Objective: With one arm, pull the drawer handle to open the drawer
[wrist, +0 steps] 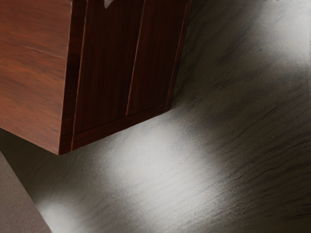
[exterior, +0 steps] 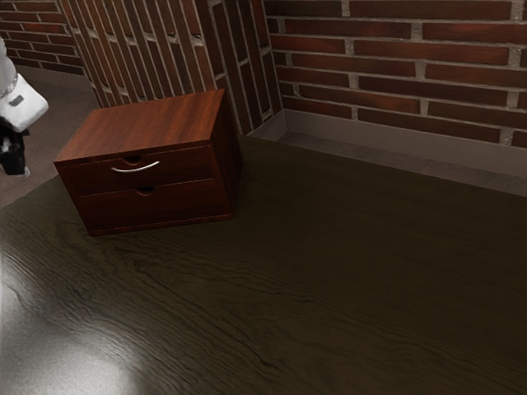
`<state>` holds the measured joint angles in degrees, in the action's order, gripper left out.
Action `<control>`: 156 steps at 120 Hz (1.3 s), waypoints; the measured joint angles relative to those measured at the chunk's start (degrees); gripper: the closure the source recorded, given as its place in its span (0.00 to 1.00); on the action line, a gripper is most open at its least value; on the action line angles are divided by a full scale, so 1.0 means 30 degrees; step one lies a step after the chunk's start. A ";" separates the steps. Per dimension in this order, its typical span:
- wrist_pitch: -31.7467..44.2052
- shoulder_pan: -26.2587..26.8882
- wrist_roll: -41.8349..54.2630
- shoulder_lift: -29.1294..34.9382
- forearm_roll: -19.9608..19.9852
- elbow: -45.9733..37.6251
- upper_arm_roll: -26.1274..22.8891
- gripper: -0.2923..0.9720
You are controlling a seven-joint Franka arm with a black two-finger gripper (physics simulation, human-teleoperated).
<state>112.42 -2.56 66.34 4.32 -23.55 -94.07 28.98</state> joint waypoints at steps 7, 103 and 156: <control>0.0157 -0.0029 0.0073 -0.0261 0.0109 0.0001 -0.0015 0.23; 0.2749 0.1557 0.0628 -0.1062 0.1047 -0.1579 0.0174 0.23; 0.3421 -0.0124 0.0736 -0.2309 0.1447 -0.1389 0.0138 0.23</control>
<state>122.68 -2.93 68.55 -2.61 -19.21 -98.24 29.40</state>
